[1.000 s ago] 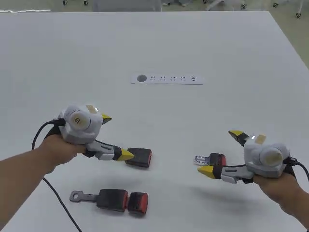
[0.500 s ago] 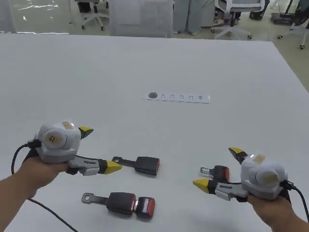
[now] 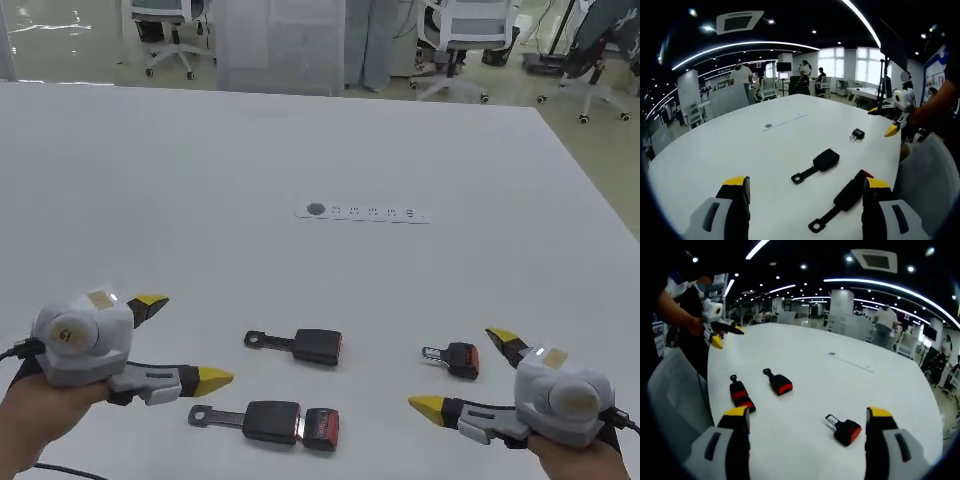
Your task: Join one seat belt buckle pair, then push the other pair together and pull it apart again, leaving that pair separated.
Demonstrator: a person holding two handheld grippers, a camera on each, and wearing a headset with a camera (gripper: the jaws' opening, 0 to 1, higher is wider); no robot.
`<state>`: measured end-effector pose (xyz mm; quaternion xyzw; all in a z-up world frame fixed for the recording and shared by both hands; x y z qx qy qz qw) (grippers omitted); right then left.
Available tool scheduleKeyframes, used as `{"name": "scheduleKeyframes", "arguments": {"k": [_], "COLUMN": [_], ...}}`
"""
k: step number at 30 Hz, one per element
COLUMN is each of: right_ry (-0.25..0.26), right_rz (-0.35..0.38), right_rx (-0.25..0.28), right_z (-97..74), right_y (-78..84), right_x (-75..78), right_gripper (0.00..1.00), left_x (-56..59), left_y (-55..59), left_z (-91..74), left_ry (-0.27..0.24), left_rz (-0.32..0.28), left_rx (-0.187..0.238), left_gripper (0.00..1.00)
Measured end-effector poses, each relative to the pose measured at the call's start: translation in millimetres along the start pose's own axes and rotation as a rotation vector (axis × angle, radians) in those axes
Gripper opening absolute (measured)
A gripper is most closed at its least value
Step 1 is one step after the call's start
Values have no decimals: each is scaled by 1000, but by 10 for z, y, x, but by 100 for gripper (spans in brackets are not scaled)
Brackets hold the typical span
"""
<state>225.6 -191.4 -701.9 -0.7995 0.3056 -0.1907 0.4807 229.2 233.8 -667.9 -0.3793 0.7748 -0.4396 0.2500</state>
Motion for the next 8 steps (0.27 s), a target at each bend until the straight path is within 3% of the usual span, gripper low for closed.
{"name": "scheduleKeyframes", "arguments": {"k": [8], "right_ry": [21], "right_rz": [-1], "right_rx": [-4], "right_z": [-131], "right_y": [52], "right_x": [-152], "right_gripper": [98], "left_x": [90], "left_y": [151], "left_z": [-150], "left_ry": [-23], "left_rz": [-50], "left_rx": [24], "left_gripper": [97]}}
Point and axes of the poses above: the centre of the closed fingertips' face, and the gripper's own axes: z roughly forward along the fingers, x roughly to its right, y roughly out of its underside, the point moved 10 cm from there along -z, roughly backward along the fingers, and after that the axes turned 7 degrees about -y, right-handed, at the moved point
